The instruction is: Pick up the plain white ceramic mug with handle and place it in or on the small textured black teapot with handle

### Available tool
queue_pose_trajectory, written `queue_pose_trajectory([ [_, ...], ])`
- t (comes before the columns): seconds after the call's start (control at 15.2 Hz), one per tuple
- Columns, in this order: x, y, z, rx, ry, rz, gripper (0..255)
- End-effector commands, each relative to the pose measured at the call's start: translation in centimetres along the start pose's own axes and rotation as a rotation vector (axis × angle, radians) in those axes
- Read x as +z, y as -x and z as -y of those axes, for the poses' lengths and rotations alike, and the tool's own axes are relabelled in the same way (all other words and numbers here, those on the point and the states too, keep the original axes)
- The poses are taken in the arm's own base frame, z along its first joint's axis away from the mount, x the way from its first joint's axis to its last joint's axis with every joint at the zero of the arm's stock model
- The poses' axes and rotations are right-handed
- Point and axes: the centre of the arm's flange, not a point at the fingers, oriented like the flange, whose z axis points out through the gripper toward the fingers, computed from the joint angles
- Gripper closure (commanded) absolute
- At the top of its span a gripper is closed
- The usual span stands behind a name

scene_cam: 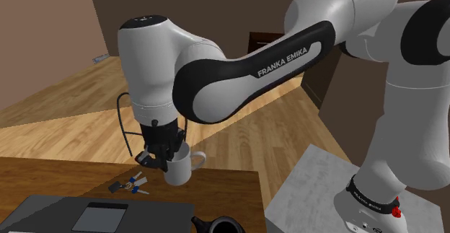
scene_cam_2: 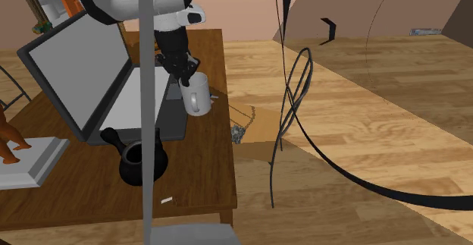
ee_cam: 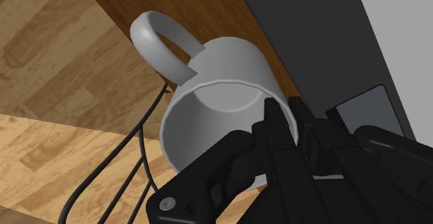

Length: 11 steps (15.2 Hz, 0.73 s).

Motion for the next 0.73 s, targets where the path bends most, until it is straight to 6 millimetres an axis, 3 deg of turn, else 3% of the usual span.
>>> queue_pose_trajectory([
  [0.0,-1.2,-0.1,-0.2,0.0,0.0,0.0,255],
  [0.66,-6.4,-0.4,-0.3,0.0,0.0,0.0,255],
])
